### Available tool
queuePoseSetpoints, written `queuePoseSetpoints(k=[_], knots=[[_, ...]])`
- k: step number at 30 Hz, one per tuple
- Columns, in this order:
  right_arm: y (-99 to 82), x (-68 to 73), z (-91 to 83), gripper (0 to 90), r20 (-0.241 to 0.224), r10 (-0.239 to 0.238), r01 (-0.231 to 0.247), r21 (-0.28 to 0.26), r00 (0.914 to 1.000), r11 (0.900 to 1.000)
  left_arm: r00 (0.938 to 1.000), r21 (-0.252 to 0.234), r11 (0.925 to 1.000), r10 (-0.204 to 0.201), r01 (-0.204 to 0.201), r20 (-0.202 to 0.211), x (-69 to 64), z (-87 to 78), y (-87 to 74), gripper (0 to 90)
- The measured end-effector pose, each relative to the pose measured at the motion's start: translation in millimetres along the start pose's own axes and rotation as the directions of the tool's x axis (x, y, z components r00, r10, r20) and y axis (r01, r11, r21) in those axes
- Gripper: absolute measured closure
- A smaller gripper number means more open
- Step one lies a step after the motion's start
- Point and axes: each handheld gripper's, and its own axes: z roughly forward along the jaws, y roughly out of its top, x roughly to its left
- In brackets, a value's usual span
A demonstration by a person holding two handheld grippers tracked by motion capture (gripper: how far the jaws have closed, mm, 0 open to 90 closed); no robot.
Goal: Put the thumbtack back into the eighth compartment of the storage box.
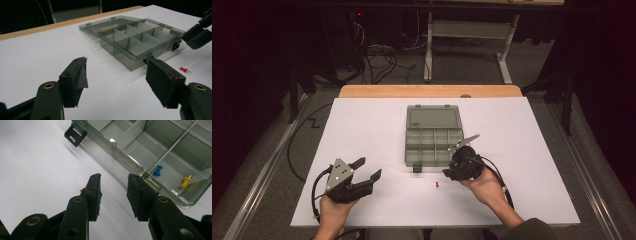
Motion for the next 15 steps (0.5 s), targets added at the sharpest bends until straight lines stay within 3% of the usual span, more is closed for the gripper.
queuePoseSetpoints(k=[15], knots=[[1.5,9.0,7.2,65.1,-0.024,-0.012,0.013,0.041,0.9996,0.9991,1.0,0.001,1.0,0.0,0.0,-0.001,-0.1,-0.2,0.1,33.0]])
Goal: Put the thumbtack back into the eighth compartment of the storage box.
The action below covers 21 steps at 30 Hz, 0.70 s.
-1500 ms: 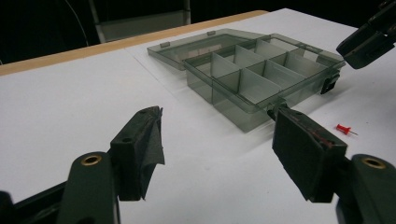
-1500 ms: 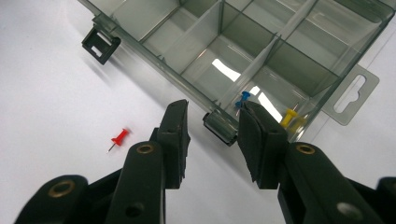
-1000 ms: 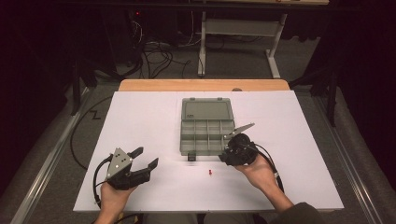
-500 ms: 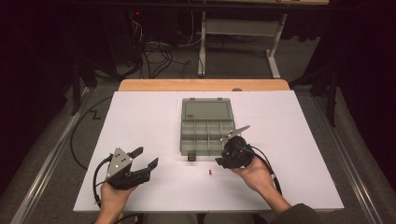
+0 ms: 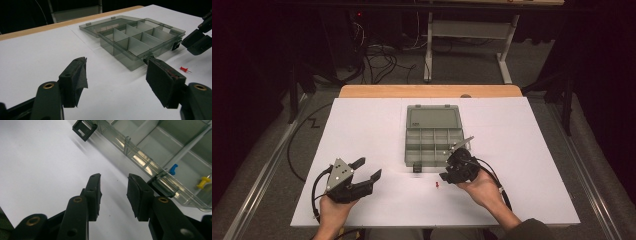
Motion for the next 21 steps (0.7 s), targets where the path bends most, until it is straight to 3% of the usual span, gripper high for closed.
queuePoseSetpoints(k=[21], knots=[[5.8,15.9,16.6,64.6,-0.037,-0.023,0.026,0.076,0.999,0.9968,1.0,0.0,1.0,0.003,-0.003,0.0,-0.1,-0.3,0.1,33.1]])
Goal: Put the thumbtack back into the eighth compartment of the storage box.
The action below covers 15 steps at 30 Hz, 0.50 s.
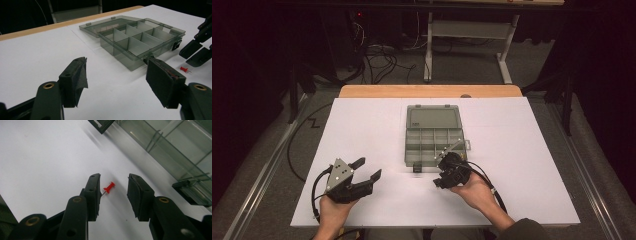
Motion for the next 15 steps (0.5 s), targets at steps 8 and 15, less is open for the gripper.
queuePoseSetpoints(k=[8,15], knots=[[3.1,1.6,7.1,65.6,0.002,-0.002,0.002,0.025,1.0,0.9997,1.0,0.0,1.0,0.0,0.0,0.001,-0.1,0.4,0.0,33.1],[5.9,3.5,12.7,66.3,0.002,-0.015,0.015,0.044,0.9999,0.9989,1.0,0.0,1.0,-0.001,0.001,0.001,0.2,0.4,0.0,33.1]])
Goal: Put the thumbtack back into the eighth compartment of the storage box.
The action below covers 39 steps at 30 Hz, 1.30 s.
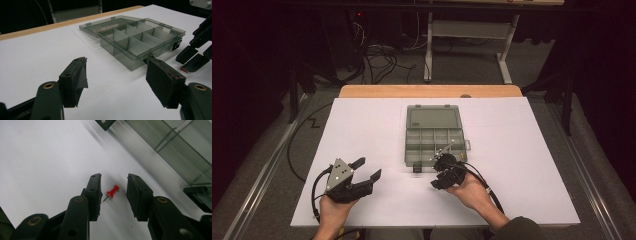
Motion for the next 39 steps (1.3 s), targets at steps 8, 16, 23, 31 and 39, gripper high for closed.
queuePoseSetpoints(k=[8,16,23,31,39], knots=[[0.8,-1.4,2.8,70.3,0.007,-0.005,0.005,0.016,1.0,0.9999,1.0,0.0,1.0,0.0,0.0,0.001,-0.1,0.0,0.1,33.2],[0.6,-1.1,4.5,75.6,0.02,-0.021,0.02,0.032,0.9996,0.9993,1.0,-0.005,1.0,-0.002,0.002,-0.001,-0.1,-0.6,0.1,33.3],[-0.3,-0.2,4.0,77.5,0.028,-0.028,0.027,0.04,0.9992,0.9988,1.0,0.0,1.0,0.006,-0.006,0.002,-0.4,0.0,0.1,33.4],[-0.1,-0.1,4.2,77.7,0.029,-0.032,0.03,0.041,0.9991,0.9987,1.0,-0.001,1.0,0.004,-0.004,0.003,-0.3,-0.2,0.1,33.5],[-0.1,-0.2,4.0,77.6,0.029,-0.038,0.037,0.041,0.9988,0.9985,1.0,0.0,1.0,0.003,-0.003,0.002,-0.2,-0.1,0.1,33.5]])
